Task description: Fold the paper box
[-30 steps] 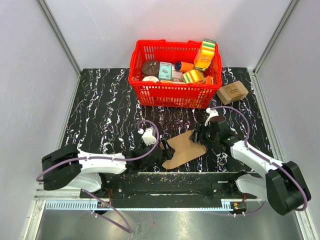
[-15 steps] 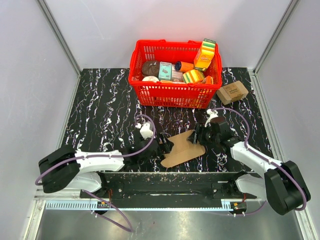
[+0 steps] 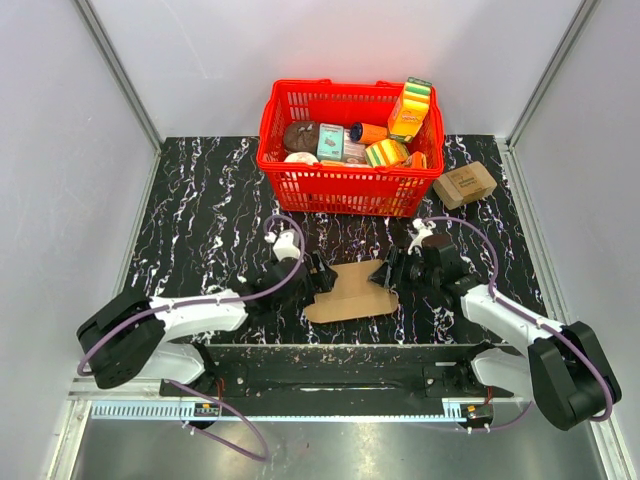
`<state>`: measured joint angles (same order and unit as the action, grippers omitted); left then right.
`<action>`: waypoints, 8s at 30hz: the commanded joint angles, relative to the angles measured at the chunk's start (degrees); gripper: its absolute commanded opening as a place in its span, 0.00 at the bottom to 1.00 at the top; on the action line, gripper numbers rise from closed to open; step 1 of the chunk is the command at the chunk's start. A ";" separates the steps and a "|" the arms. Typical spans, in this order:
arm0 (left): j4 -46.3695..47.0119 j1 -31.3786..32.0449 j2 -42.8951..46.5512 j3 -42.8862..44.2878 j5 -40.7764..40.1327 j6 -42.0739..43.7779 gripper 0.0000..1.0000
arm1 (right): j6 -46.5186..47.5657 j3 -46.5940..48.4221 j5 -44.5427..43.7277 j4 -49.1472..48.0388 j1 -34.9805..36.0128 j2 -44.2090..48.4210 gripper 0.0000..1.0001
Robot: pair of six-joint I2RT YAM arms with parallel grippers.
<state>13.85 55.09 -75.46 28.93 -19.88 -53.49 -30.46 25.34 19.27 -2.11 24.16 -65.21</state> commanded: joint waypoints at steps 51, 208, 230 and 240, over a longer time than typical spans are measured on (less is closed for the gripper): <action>1.10 -13.34 13.23 -1.59 11.80 24.40 0.99 | 2.07 4.36 -23.64 4.48 0.18 10.28 0.99; 5.93 1.25 2.51 -5.72 13.99 23.35 0.59 | -5.76 5.86 -19.00 18.37 11.78 0.35 0.42; 5.14 0.98 1.81 -5.02 12.94 23.87 0.58 | 1.53 14.82 -24.73 20.68 11.78 5.36 0.40; 3.56 0.63 1.11 -3.53 12.15 24.40 0.57 | 6.20 16.49 -21.12 5.63 11.70 -4.91 0.28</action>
<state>16.29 56.01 -73.71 23.62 -6.09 -29.98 -27.33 38.30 -3.36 11.03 35.59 -65.21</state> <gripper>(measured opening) 0.579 0.300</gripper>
